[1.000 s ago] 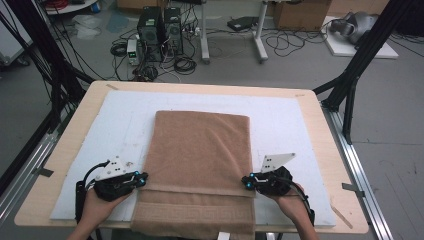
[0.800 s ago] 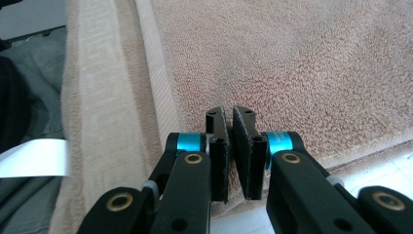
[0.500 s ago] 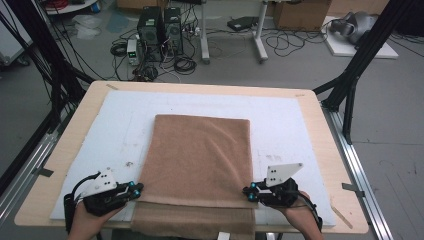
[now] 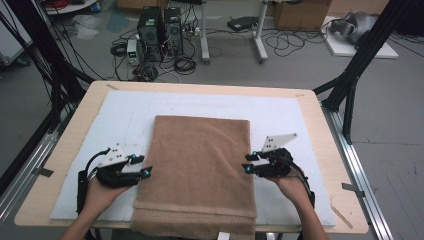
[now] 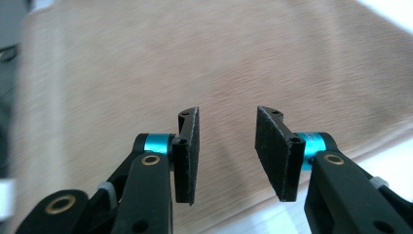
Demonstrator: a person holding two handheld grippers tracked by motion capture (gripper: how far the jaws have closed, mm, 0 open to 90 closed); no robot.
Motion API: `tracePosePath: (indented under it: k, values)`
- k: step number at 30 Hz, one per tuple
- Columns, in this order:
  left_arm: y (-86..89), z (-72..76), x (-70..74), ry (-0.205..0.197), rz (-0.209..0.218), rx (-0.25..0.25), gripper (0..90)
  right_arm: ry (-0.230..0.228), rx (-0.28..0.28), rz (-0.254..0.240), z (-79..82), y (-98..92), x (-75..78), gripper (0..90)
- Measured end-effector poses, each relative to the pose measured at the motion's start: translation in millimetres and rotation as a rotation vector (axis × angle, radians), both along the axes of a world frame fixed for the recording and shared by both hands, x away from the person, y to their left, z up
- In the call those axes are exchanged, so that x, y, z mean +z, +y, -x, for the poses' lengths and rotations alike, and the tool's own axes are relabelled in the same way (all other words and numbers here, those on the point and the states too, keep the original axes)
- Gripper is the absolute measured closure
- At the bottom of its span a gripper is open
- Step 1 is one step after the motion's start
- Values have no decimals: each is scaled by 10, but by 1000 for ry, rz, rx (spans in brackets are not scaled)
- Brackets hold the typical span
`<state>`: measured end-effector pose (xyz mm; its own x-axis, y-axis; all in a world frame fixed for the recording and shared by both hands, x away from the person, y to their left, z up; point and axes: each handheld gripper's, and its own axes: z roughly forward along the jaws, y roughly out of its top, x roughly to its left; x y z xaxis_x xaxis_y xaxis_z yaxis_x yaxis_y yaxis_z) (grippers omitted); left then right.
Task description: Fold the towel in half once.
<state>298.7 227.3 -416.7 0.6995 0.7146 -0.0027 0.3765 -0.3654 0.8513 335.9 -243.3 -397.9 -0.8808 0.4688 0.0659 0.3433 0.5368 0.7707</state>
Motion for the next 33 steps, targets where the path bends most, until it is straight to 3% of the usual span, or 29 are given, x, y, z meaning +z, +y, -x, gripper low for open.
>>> tracePosePath:
  k: [2, 3, 4, 6, 7, 12, 16, 21, 23, 26, 30, 33]
  values:
    - [-16, -193, 26, 1, -21, 30, 465, 22, -32, 9, -194, -15, 11, 545]
    - [-17, -287, 33, 12, -12, 47, 466, 24, -50, 19, -258, -12, 18, 509]
    - [-10, -397, 26, 34, 32, 58, 466, 26, -76, 31, -338, 0, 27, 492]
    - [-8, -534, 16, 73, 46, 66, 518, 29, -92, 48, -467, 30, 37, 500]
    - [-21, -607, 7, 79, 30, 68, 553, 27, -101, 63, -521, 50, 31, 503]
    - [-55, -794, -74, 107, 34, 105, 528, 28, -178, 91, -729, 74, -81, 477]
    - [-57, -911, -155, 136, 27, 122, 506, 64, -209, 112, -818, 90, -214, 424]
    - [-66, -975, -250, 169, 11, 150, 483, 71, -277, 153, -879, 67, -314, 374]
    - [-69, -990, -278, 182, 5, 145, 490, 89, -306, 140, -904, 31, -344, 347]
    - [-74, -1011, -310, 189, 30, 160, 519, 118, -315, 122, -928, 14, -391, 351]
    - [-123, -1000, -309, 164, -12, 158, 562, 112, -286, 128, -914, 73, -390, 482]
    - [-130, -997, -310, 170, 2, 133, 666, 133, -278, 114, -907, 85, -387, 554]
